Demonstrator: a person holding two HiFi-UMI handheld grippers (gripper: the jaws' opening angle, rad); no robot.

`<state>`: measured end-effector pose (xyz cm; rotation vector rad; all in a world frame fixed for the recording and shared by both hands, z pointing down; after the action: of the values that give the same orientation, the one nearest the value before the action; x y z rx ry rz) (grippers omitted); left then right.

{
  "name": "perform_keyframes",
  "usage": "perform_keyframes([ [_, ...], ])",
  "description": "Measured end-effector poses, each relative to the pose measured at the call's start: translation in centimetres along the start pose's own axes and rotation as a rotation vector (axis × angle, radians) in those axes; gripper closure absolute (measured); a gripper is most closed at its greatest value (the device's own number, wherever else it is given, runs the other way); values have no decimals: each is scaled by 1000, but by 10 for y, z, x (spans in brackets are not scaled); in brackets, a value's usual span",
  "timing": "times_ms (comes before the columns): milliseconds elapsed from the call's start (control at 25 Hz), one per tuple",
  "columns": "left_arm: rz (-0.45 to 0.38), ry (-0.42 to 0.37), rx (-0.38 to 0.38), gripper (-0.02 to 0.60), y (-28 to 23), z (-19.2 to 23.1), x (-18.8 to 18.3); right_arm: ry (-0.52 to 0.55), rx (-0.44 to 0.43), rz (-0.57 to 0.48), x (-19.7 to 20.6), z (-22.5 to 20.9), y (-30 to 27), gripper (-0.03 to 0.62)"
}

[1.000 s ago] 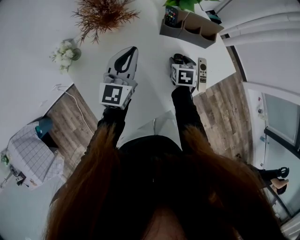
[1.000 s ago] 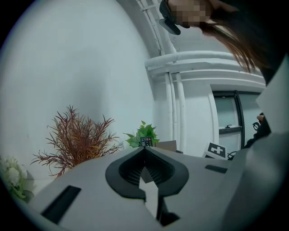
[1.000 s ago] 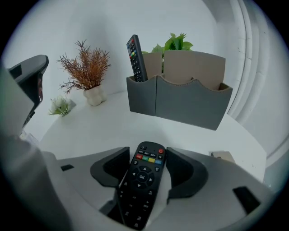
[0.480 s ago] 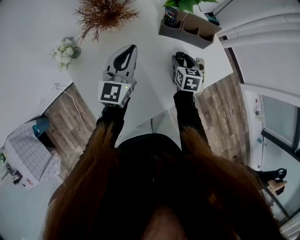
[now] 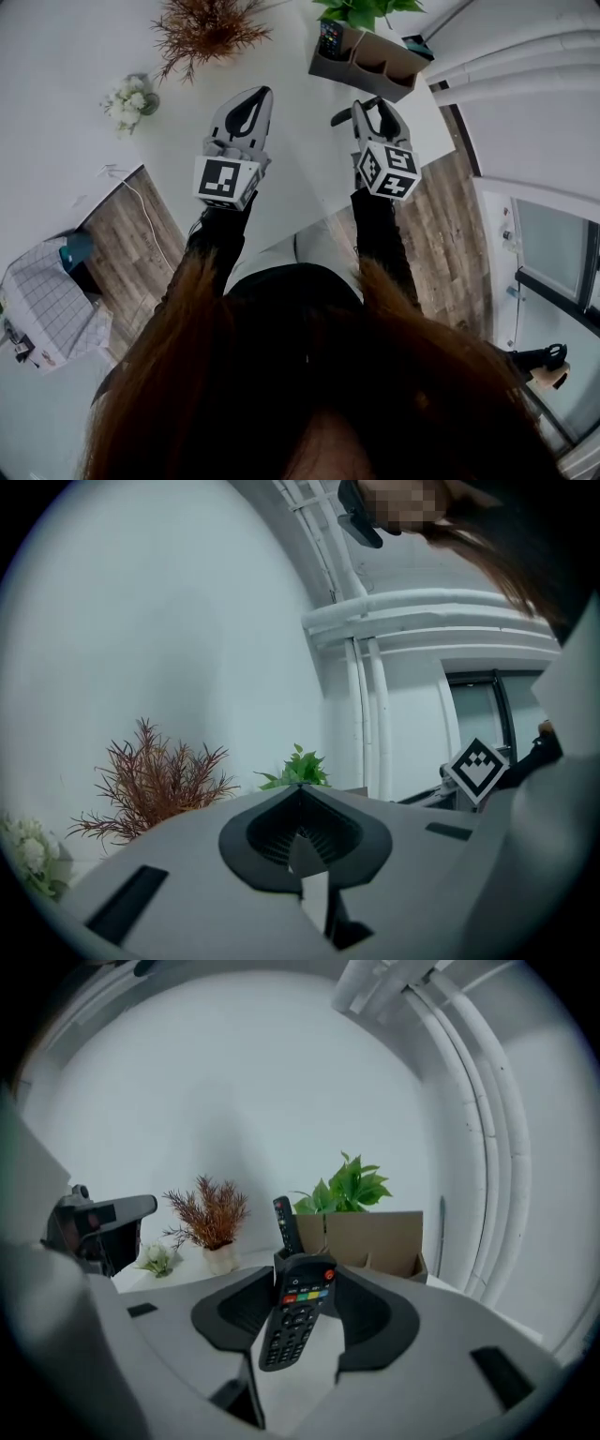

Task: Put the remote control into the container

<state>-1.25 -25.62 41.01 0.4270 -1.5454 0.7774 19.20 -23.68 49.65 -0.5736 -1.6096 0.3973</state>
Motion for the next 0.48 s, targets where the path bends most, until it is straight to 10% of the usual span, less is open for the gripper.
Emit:
perform_keyframes([
  [320, -17, 9, -26, 572, -7, -16, -17, 58, -7, -146, -59, -19, 35, 398],
  [400, -21, 0, -34, 572, -10, -20, -21, 82, 1, -175, -70, -24, 41, 531],
  [480, -27, -11, -45, 572, -12, -25, -27, 114, -3, -178, -77, -27, 40, 532],
])
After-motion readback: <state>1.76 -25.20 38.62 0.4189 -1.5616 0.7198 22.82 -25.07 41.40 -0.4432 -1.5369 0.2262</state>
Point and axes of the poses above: the fingertips, and each gripper's own axes: y backward along the fingers, z to its left, x out of its underside, the point moved 1 cm from there along y, backward along the fingers, and after that the axes turned 14 degrees about z, right-handed, at the moved point
